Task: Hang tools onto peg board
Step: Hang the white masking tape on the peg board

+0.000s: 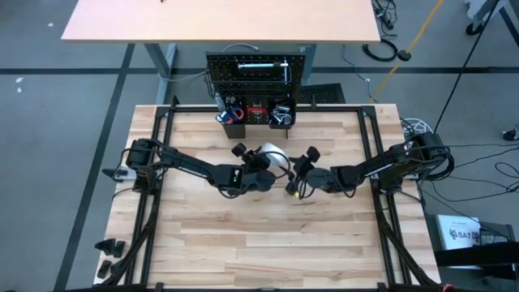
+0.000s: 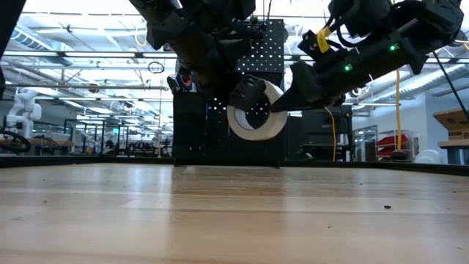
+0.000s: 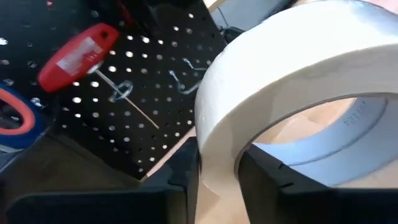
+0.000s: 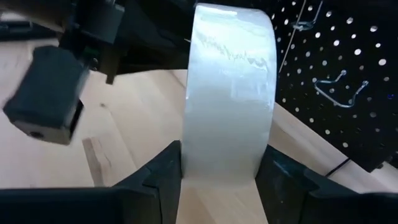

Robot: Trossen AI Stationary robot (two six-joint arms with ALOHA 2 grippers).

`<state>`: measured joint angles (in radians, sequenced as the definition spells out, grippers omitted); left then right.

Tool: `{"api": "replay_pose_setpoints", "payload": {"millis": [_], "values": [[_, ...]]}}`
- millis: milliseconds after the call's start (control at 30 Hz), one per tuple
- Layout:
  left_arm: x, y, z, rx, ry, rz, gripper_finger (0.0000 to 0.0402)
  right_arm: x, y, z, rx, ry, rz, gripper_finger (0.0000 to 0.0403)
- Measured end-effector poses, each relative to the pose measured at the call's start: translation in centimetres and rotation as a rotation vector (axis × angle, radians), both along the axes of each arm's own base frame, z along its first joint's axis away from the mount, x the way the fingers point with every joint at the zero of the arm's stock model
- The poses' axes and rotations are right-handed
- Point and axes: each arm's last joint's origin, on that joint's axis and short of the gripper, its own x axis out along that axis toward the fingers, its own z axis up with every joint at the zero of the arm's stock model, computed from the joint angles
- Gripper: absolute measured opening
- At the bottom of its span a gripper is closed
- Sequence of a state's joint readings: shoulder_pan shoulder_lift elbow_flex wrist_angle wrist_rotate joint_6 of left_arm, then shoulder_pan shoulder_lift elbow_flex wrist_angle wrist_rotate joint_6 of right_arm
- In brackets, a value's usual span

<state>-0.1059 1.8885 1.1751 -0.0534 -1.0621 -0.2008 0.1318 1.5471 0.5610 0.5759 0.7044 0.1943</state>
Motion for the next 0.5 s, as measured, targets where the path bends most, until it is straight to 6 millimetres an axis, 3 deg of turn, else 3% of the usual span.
{"api": "replay_pose_setpoints", "payload": {"millis": [300,400,500], "values": [[-1.3,-0.4,0.2,0.008,0.202,-0.077,0.0158,-1.7,-0.9,0.4,0.008,0.143,-0.031,0.0158],[-2.1,-0.7,1.0,-0.005,0.210,-0.071,0.0161,-3.4,-1.6,1.0,0.064,0.101,0.013,0.0158],[-2.9,-0.9,2.5,-0.025,0.174,-0.062,0.0162,-5.9,-2.4,0.2,0.124,0.053,0.111,0.0158]]}}
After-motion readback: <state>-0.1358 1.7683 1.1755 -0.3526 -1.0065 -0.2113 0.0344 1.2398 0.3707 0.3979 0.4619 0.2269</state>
